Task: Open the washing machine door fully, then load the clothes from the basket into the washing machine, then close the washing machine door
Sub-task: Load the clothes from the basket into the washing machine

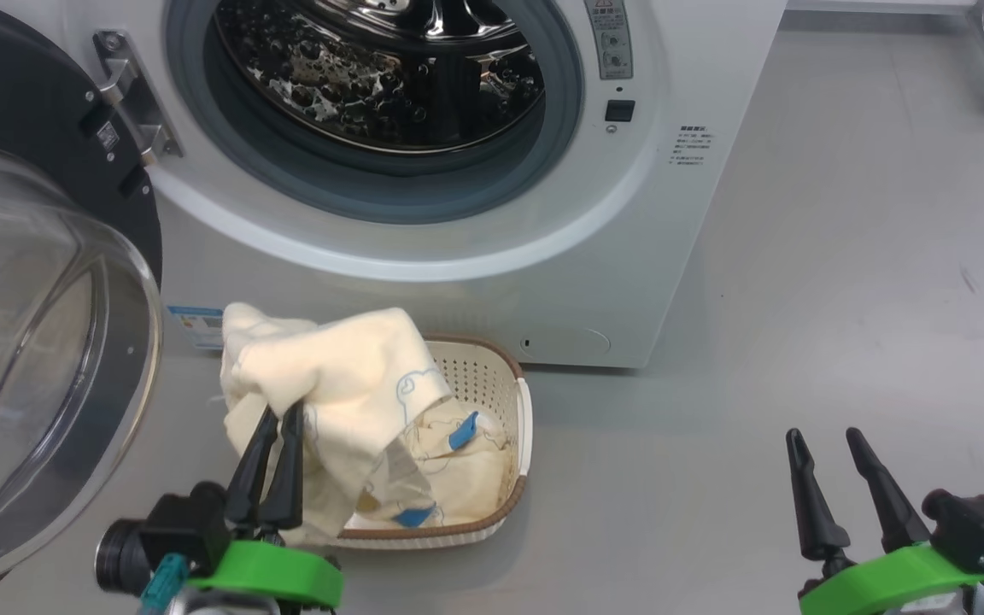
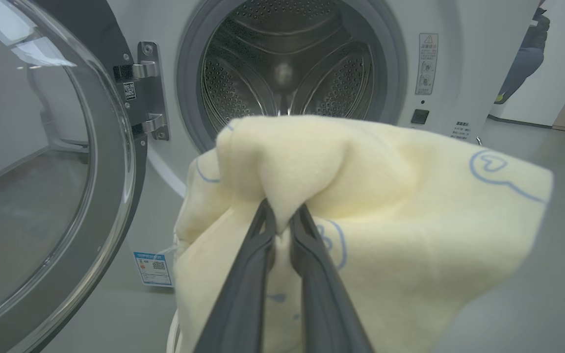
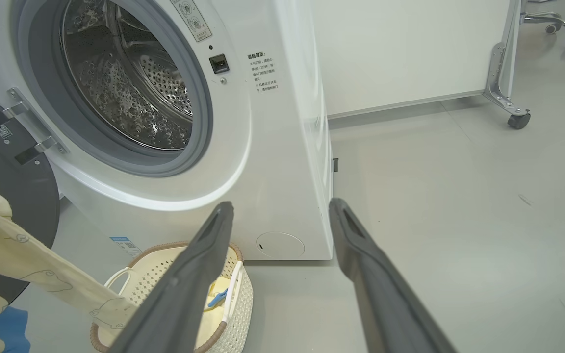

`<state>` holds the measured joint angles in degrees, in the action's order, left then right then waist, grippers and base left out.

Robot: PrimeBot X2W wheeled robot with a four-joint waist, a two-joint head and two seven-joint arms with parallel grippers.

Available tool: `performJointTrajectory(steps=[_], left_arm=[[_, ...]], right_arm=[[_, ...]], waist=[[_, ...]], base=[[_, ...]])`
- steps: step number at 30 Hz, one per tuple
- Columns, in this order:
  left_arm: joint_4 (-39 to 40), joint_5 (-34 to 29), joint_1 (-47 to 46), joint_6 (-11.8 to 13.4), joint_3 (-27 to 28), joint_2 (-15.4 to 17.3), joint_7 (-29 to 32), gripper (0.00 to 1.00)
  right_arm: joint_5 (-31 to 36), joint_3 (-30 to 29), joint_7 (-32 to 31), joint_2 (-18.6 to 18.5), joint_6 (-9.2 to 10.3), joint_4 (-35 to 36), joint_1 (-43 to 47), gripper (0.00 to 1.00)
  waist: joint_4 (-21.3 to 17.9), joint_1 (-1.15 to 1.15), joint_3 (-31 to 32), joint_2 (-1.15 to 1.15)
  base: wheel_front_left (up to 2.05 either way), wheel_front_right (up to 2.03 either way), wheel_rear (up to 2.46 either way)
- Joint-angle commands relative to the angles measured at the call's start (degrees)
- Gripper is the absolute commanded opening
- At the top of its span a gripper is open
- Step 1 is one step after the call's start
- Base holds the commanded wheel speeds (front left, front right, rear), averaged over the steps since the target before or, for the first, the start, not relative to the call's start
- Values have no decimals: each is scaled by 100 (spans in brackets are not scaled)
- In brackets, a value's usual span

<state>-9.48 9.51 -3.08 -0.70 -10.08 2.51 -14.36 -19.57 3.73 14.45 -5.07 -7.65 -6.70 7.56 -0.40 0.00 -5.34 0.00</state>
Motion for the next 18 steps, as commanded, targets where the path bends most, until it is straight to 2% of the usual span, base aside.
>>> performJointTrajectory(steps=[1, 9, 18], left_arm=[[170, -96, -408, -47, 148, 37, -63, 0], [-132, -295, -1488, -218, 176, 47, -63, 0], [-709, -476, -2674, -287, 183, 63, -63, 0]], right_arm=[[18, 116, 55, -33, 16, 174, -317, 100], [-15, 151, 55, 36, 16, 160, -561, 100], [-54, 261, 55, 34, 16, 158, -849, 100]], waist=[[-44, 0, -89, 0], [-233, 0, -385, 0], [-566, 0, -905, 0]], base=[[0, 0, 0], [0, 0, 0], [0, 0, 0]])
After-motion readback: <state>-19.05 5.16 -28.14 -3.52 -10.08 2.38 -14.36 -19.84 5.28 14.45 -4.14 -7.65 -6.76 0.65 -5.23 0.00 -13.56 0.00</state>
